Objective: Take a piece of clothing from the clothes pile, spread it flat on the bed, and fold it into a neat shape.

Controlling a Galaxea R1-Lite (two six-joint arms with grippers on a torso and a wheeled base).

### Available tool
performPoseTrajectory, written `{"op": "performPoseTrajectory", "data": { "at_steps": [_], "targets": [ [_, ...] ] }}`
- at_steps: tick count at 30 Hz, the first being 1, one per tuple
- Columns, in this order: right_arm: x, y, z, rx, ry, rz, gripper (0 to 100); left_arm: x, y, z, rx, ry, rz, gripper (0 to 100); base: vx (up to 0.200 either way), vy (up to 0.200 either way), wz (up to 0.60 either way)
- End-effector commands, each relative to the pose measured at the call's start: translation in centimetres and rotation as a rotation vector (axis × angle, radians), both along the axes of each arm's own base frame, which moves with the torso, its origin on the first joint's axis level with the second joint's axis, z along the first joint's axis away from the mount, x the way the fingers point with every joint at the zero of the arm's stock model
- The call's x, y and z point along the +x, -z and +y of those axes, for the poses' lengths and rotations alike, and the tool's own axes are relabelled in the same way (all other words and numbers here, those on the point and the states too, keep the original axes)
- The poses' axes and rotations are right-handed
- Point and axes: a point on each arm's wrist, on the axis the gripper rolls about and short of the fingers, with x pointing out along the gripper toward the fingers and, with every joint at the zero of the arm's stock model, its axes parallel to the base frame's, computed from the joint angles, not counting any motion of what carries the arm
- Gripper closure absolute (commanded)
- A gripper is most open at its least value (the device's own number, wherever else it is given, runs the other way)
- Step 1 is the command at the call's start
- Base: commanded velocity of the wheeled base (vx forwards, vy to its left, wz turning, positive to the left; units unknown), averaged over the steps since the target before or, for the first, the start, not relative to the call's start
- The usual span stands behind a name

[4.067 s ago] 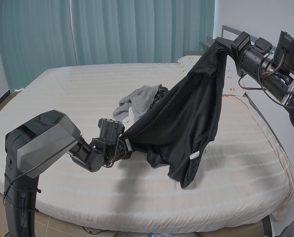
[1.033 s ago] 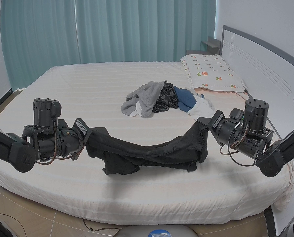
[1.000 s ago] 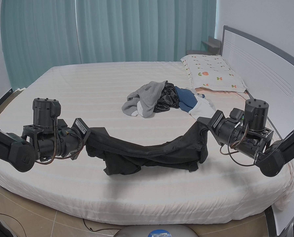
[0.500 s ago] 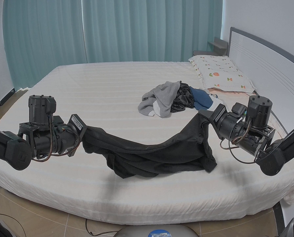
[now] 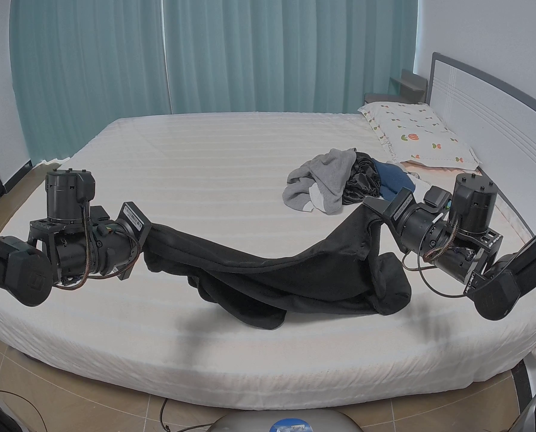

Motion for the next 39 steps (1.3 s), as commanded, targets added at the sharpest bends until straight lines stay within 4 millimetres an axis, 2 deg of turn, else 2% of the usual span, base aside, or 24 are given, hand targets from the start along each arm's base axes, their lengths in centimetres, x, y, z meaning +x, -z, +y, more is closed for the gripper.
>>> {"op": "performPoseTrajectory", "data": {
  "at_steps": [1,39],
  "targets": [
    [0.03,0.06,-0.02,-0.001,-0.001,0.002,100,-0.05,-0.08,0.02,-0.001,-0.001,-0.002,100,0.0,0.2,0.0],
    [0.18,0.16,0.04,0.0,0.001,0.004,100,-0.28,0.12,-0.03,-0.002,0.011,0.007,100,0.0,0.195,0.0]
  ]
}}
